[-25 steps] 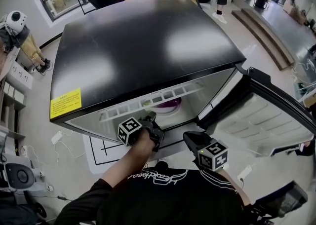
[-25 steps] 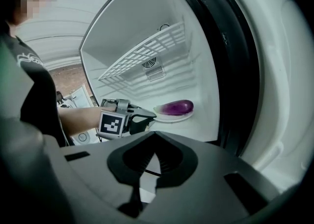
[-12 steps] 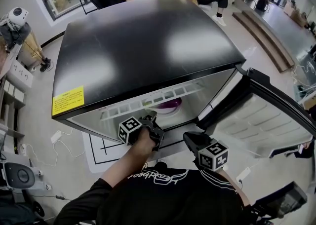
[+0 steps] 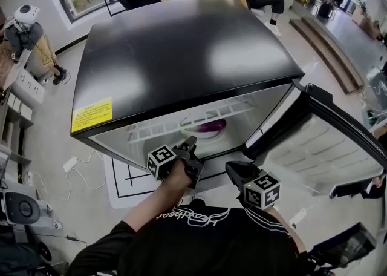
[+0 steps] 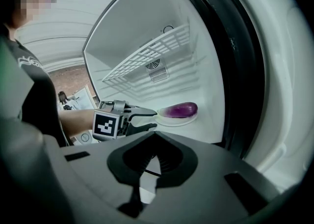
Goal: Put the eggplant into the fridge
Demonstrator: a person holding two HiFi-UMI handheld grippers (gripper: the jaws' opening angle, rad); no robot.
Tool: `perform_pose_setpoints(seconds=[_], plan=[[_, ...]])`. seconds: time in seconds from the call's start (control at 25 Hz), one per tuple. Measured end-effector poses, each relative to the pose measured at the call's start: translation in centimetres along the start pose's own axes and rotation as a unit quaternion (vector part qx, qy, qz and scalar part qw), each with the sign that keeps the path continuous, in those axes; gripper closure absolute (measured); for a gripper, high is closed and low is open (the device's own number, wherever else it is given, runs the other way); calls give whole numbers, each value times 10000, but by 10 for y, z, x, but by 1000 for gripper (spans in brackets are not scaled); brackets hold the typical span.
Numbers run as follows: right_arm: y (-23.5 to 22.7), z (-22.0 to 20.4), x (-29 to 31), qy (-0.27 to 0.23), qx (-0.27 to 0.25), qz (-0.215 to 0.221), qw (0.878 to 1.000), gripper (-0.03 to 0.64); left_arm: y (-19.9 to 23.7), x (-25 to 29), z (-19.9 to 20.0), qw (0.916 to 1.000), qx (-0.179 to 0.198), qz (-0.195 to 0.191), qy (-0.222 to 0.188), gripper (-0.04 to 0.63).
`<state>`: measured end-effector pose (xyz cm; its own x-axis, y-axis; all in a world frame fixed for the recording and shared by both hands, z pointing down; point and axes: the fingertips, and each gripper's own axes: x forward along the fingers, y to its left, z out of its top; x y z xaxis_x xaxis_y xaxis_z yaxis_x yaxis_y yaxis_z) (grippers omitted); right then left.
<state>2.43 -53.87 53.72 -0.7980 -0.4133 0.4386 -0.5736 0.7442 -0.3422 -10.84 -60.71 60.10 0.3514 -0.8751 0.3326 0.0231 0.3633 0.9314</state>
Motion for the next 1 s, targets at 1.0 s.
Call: perform_pose_setpoints(seconds=[1.0], plan=[[39, -27, -63, -508, 40, 88, 9987, 612, -62, -132, -143, 7540, 6107, -2016, 1337, 586]])
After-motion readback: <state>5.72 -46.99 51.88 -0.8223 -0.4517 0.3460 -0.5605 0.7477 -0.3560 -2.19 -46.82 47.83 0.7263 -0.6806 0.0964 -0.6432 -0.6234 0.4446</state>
